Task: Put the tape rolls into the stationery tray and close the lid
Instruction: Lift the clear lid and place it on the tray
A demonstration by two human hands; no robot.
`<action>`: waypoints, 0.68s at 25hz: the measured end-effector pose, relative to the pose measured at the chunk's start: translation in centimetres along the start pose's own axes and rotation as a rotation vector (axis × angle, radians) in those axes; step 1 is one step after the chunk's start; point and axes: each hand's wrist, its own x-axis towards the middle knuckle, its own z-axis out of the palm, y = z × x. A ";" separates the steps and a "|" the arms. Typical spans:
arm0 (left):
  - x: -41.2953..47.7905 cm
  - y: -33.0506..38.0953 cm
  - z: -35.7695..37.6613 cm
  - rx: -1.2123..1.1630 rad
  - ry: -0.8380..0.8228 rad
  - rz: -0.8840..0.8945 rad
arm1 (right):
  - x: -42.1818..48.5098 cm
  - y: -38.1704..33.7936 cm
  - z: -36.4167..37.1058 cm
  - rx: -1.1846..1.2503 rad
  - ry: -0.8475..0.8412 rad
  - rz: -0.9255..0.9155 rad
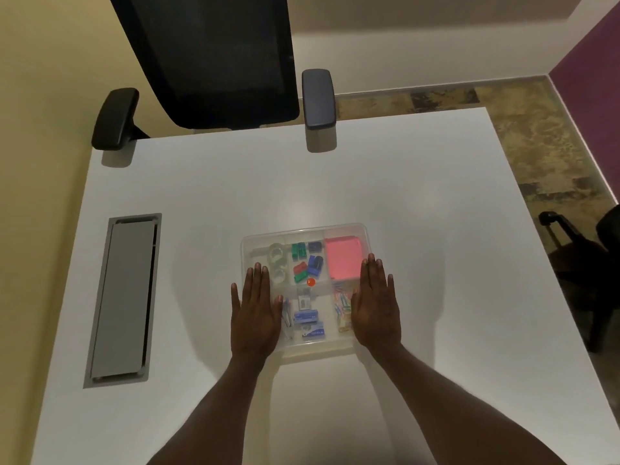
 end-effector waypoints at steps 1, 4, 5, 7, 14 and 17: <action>-0.3 0.1 0.2 0.005 0.013 -0.010 | 0.0 0.1 0.1 -0.019 0.008 -0.013; -0.5 0.1 0.3 -0.025 0.034 -0.022 | 0.0 0.0 0.3 -0.016 0.018 -0.020; -0.5 0.0 0.4 -0.031 0.043 -0.019 | 0.0 0.0 0.5 -0.006 0.022 -0.013; -0.4 -0.2 0.7 -0.037 0.051 -0.022 | 0.1 0.0 0.5 -0.014 0.025 -0.014; -0.3 0.0 0.3 0.029 0.024 -0.009 | 0.1 -0.6 -0.6 -0.031 -0.033 -0.011; -0.7 0.6 -0.4 0.018 0.006 -0.014 | 0.2 -0.5 -1.4 -0.030 -0.074 -0.035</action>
